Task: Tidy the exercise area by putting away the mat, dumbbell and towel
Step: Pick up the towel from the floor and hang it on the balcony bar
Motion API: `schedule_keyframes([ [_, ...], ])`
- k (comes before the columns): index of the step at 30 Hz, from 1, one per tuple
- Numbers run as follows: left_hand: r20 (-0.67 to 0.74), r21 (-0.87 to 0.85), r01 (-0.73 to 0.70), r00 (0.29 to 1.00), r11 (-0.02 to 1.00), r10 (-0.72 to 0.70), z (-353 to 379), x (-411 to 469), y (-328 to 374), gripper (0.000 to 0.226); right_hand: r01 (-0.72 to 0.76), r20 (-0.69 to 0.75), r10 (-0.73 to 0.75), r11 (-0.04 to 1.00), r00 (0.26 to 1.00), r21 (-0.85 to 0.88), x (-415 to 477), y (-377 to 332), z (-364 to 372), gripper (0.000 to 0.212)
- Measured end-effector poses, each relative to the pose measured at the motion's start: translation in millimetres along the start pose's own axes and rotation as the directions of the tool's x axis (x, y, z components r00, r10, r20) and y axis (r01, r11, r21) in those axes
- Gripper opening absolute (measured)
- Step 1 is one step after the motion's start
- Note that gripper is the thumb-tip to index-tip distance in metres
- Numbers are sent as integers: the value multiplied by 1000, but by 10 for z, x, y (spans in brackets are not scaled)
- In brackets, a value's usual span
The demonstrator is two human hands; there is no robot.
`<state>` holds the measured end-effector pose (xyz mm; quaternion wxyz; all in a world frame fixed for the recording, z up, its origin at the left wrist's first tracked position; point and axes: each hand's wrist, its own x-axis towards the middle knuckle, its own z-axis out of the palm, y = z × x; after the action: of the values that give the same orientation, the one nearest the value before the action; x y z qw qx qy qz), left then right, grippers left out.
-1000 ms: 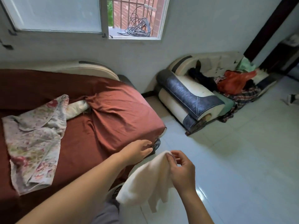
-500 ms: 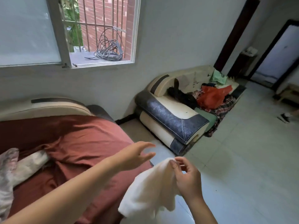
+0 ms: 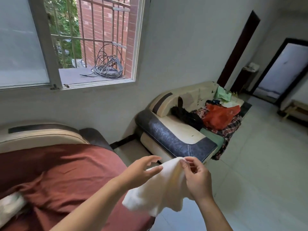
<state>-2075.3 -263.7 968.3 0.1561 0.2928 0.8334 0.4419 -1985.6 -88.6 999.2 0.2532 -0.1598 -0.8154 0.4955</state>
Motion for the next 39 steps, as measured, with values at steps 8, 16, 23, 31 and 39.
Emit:
schedule_keyframes([
  [8, 34, 13, 18, 999, 1000, -18, 86, 1027, 15, 53, 19, 35, -20, 999, 999, 40, 1001, 394, -104, 13],
  [16, 130, -6, -43, 990, 999, 44, 465, 2824, 374, 59, 44, 82, -44, 999, 996, 5, 2594, 975, -459, 20],
  [23, -30, 33, -88, 996, 996, 89, 867, 4127, 468, 31, 71, 125, -64, 996, 990, -50, 3917, 1401, -783, 13],
  [31, -219, 76, -16, 975, 997, 32, 223, 4718, 276, 15, 69, 242, -56, 997, 969, -45, 4874, 1613, -507, 9],
  [39, -336, 68, 128, 937, 990, -98, -681, 5052, -194, 14, 90, 435, -106, 994, 894, 57, 5631, 1386, 473, 7],
])
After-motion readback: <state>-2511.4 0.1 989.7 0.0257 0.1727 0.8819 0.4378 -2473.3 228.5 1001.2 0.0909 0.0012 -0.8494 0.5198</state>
